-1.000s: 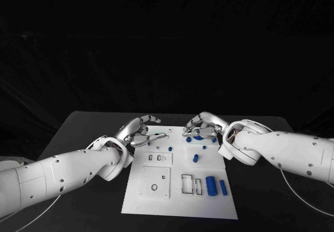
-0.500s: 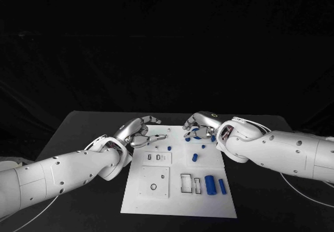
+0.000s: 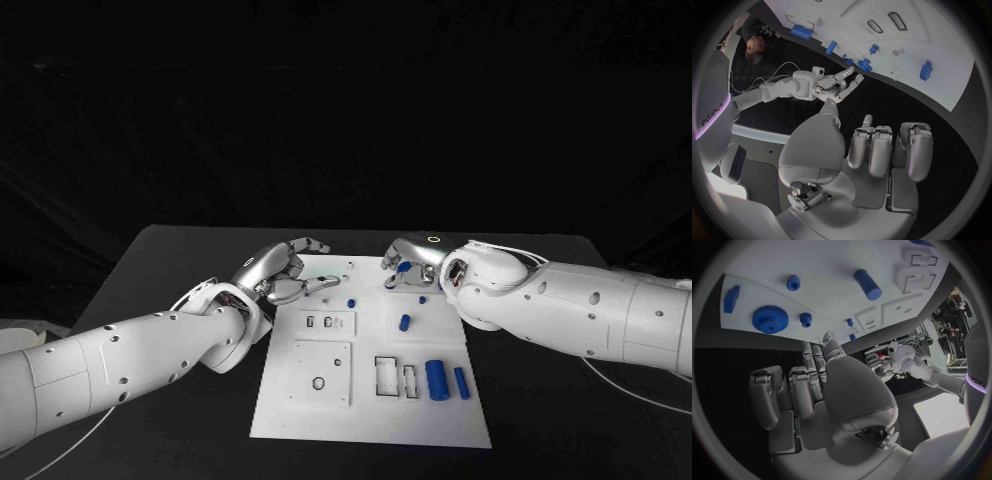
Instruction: Assemble the parts on the task board
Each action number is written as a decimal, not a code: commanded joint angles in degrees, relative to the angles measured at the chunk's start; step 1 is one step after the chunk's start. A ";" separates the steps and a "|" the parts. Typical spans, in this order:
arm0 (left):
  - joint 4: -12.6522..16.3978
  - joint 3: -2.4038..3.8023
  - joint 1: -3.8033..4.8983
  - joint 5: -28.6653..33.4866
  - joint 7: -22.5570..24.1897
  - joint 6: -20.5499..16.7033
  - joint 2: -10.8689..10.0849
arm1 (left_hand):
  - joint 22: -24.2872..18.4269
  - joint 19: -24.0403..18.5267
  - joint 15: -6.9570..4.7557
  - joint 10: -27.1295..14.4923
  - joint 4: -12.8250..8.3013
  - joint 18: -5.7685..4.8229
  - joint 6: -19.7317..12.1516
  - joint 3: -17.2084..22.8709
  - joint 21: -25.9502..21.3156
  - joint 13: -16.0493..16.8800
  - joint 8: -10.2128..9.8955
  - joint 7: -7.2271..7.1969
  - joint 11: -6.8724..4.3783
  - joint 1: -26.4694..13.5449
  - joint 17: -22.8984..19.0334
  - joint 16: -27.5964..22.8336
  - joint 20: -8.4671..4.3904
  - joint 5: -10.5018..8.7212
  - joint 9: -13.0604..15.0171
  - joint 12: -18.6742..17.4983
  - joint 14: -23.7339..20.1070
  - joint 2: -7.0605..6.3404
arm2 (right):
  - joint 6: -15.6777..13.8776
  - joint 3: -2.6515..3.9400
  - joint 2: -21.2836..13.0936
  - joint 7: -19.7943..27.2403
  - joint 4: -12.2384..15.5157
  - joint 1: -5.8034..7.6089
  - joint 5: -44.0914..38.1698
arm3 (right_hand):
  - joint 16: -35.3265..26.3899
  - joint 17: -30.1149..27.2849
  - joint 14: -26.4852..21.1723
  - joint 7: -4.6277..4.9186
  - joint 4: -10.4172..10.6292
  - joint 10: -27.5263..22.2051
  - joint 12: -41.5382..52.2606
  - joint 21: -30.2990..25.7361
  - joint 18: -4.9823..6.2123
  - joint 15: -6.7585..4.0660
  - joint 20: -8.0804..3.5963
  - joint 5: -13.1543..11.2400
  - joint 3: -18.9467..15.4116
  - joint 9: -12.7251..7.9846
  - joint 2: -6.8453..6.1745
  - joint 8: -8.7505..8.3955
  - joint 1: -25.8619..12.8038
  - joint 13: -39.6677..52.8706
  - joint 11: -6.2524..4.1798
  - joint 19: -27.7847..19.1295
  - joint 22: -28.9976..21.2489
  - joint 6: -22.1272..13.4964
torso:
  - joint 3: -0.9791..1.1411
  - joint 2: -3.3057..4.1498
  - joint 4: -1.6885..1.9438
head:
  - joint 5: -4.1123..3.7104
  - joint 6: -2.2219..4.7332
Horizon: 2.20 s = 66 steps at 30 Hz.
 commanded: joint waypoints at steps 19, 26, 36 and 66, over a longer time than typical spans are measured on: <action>0.06 0.09 0.07 -0.47 0.40 -1.60 0.45 | 15.07 6.09 0.66 6.06 -0.07 -0.42 3.71 -1.12 0.14 15.08 -1.50 0.99 0.71 3.55 15.08 0.15 0.94 0.31 0.17 0.15 5.97 1.60 | 4.09 0.17 1.90 -3.85 -2.66 -0.80 -3.70 | 0.23 15.07 5.98 -0.11 -0.38 0.03 -1.98 0.25 -0.82 0.22 0.01 -0.33 1.30 -0.71 -0.13 -1.09 0.53 0.07 -0.13 6.00 15.09 -0.64 | -0.10 0.12 -0.09 | -0.15 -0.79; 0.13 0.09 0.07 -0.48 0.18 -1.94 0.36 | 15.07 6.09 1.05 6.06 -0.11 -0.42 6.23 -1.55 0.14 15.08 -2.17 1.41 1.14 6.47 15.08 0.15 1.30 0.63 0.23 0.15 5.97 2.26 | 4.46 0.17 2.62 -4.11 -3.11 -0.93 -3.70 | 0.23 15.07 5.98 -0.01 -0.36 0.11 -2.21 0.25 -0.82 0.14 -0.04 -0.29 1.50 -0.78 0.05 -1.06 0.53 0.06 -0.24 6.00 15.09 -0.75 | -0.12 0.12 -0.16 | -0.20 -0.91; 0.25 0.09 0.07 -0.57 -0.11 -2.58 0.28 | 15.07 6.09 1.11 6.06 -0.09 -0.42 6.70 -1.72 0.14 15.08 -2.38 1.44 1.19 6.91 15.08 0.15 1.37 0.92 0.23 0.15 5.97 2.36 | 6.12 0.17 3.38 -4.54 -4.12 -1.14 -3.90 | 0.23 15.07 5.98 0.14 -0.35 1.72 -2.86 0.25 -0.82 -0.79 -0.80 -0.35 2.60 -0.75 0.77 -0.61 0.76 0.09 -1.19 6.00 15.09 0.49 | -0.15 0.05 -0.17 | -0.07 -1.04; 0.69 0.08 0.07 0.40 -0.29 -2.67 -0.42 | 15.07 6.09 1.14 6.06 0.01 -0.42 7.38 -2.10 0.14 15.08 -2.68 1.40 1.18 7.02 15.08 0.15 1.44 1.11 0.23 0.15 5.97 2.43 | 8.07 0.17 5.69 -8.23 -5.96 -2.20 -4.28 | 0.23 15.07 5.98 0.33 -0.43 3.74 -3.81 0.25 -0.82 -1.95 -1.95 -0.24 4.23 -0.94 1.29 -0.87 1.41 0.06 -2.13 6.00 15.09 0.78 | -0.10 0.02 -0.12 | -0.28 -1.45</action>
